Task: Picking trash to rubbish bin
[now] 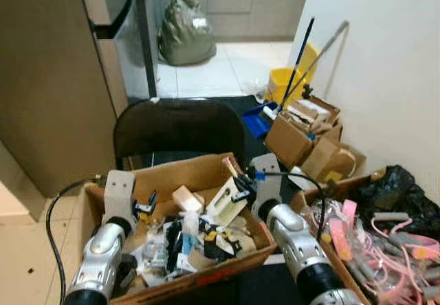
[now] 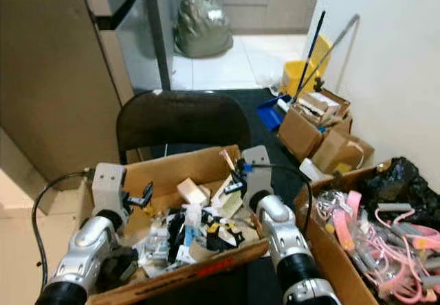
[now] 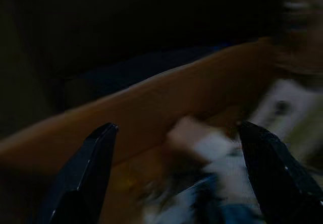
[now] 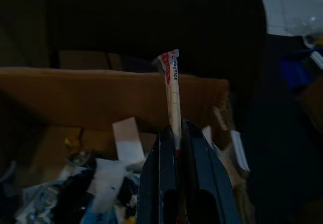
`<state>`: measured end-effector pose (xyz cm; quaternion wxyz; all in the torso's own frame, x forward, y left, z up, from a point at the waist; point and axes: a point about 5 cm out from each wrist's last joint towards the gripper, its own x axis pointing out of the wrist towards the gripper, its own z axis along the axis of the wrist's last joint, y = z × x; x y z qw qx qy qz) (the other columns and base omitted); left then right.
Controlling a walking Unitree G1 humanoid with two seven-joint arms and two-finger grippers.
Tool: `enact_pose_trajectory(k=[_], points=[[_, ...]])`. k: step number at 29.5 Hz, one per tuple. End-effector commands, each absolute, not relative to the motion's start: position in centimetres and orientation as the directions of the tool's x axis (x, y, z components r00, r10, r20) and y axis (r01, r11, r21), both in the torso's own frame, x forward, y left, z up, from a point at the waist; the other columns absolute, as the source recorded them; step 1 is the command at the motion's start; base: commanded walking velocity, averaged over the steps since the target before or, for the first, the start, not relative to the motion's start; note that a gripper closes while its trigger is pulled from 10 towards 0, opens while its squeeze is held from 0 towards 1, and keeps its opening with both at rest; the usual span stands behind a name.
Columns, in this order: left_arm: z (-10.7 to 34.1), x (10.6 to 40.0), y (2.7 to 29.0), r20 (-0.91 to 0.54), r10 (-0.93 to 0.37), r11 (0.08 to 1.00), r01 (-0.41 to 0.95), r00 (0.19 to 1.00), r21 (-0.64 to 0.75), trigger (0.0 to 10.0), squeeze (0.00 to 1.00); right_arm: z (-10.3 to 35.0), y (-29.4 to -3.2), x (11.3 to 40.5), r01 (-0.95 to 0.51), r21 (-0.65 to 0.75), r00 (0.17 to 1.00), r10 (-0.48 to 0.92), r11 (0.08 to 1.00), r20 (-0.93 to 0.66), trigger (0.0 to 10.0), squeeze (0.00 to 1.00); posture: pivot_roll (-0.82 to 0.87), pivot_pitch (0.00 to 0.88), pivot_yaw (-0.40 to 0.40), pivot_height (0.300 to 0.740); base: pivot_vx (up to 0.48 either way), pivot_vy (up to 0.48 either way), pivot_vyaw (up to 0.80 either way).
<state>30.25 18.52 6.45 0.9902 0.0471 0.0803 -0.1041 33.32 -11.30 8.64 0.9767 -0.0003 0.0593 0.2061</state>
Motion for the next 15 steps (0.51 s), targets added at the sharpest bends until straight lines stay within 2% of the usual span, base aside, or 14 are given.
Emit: enact_pose_trajectory(k=[1, 2, 3, 4, 8, 10, 13, 15], points=[[7.0, 29.6, 17.2, -0.166, -0.401, 0.896, 0.423, 0.901, 0.133, 10.0, 0.0, 8.8, -11.1, 33.3, -0.421, 0.027, 0.9, 0.422, 0.907, -0.107, 10.0, 0.0, -0.03, 0.062, -0.043, 0.74, 0.0, 0.0, 0.0], [7.0, 29.6, 17.2, -0.166, -0.401, 0.896, 0.423, 0.901, 0.133, 10.0, 0.0, 8.8, -11.1, 33.3, -0.421, 0.027, 0.9, 0.422, 0.907, -0.107, 10.0, 0.0, -0.03, 0.062, -0.043, 0.74, 0.0, 0.0, 0.0], [7.0, 29.2, 16.7, -0.208, -0.519, 0.824, 0.55, 0.829, 0.135, 10.0, 0.0, 8.9, -10.8, 33.4, -0.443, 0.01, 0.891, 0.441, 0.897, -0.103, 10.0, 0.0, -0.03, 0.061, -0.042, 0.74, 0.0, 0.0, 0.0], [7.0, 28.9, 16.6, -0.234, -0.563, 0.79, 0.599, 0.793, 0.127, 10.0, 0.0, 9.0, -10.7, 33.5, -0.451, 0.002, 0.888, 0.449, 0.893, -0.102, 10.0, 0.0, -0.03, 0.06, -0.041, 0.74, 0.0, 0.0, 0.0], [6.9, 28.5, 16.7, -0.274, -0.608, 0.751, 0.652, 0.745, 0.104, 10.0, 0.0, 9.0, -10.5, 33.5, -0.465, 0.002, 0.88, 0.463, 0.885, -0.111, 10.0, 0.0, -0.03, 0.059, -0.038, 0.74, 0.0, 0.0, 0.0], [7.1, 27.9, 16.9, -0.308, -0.66, 0.705, 0.707, 0.685, 0.062, 10.0, 0.0, 9.0, -10.1, 33.6, -0.493, 0.01, 0.863, 0.491, 0.87, -0.122, 10.0, 0.0, -0.03, 0.058, -0.039, 0.74, 0.0, 0.0, 0.0], [7.4, 26.8, 17.1, -0.337, -0.714, 0.651, 0.759, 0.613, 0.0, 10.0, 0.0, 9.1, -8.5, 33.4, -0.587, 0.022, 0.8, 0.584, 0.809, -0.14, 10.0, 0.0, -0.03, 0.058, -0.043, 0.74, 0.0, 0.0, 0.0], [7.4, 26.6, 17.2, -0.352, -0.715, 0.647, 0.763, 0.604, -0.003, 10.0, 0.0, 9.1, -7.4, 33.0, -0.656, 0.032, 0.743, 0.653, 0.754, -0.148, 10.0, 0.0, -0.02, 0.057, -0.044, 0.74, 0.0, 0.0, 0.0]])
